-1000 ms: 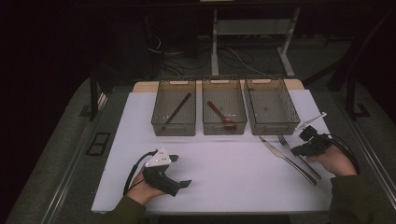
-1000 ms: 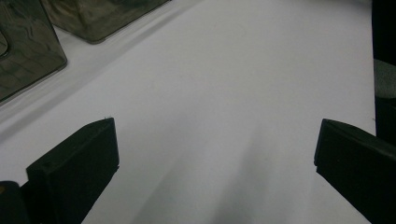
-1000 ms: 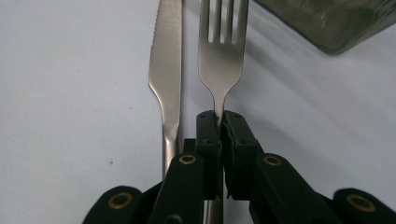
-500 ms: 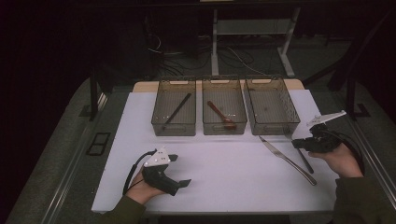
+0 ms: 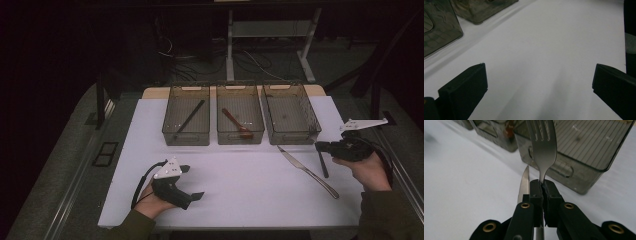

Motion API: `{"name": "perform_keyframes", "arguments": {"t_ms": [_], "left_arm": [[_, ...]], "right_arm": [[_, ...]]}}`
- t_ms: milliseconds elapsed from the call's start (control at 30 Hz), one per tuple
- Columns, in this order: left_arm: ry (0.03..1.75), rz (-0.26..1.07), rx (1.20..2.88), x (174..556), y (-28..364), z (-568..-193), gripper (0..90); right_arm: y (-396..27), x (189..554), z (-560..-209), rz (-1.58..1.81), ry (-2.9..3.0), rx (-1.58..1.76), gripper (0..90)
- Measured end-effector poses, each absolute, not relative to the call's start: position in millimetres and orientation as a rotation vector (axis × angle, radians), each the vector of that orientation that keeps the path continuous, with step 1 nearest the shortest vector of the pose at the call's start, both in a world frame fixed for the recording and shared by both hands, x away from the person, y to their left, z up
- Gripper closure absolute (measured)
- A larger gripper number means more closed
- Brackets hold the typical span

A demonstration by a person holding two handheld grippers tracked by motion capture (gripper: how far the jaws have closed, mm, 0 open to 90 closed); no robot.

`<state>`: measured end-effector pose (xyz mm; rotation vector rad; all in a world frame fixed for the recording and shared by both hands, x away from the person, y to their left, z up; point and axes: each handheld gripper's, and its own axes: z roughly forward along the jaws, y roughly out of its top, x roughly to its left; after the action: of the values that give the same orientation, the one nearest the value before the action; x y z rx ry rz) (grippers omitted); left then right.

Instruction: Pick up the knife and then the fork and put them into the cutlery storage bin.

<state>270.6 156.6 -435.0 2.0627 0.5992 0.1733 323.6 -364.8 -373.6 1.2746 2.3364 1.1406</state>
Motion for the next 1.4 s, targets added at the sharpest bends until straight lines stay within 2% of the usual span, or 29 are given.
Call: {"name": "perform_keyframes", "arguments": {"t_ms": [767,1400], "left_arm": [[0.594,0.174,2.051,273,161,-436,0.0],[0.586,0.168,2.043,272,160,-435,0.0]], "right_arm": [[-373,324,-357,1.265,2.167,1.303,88.3],[-359,348,-335,1.222,2.117,1.307,88.4]]}}
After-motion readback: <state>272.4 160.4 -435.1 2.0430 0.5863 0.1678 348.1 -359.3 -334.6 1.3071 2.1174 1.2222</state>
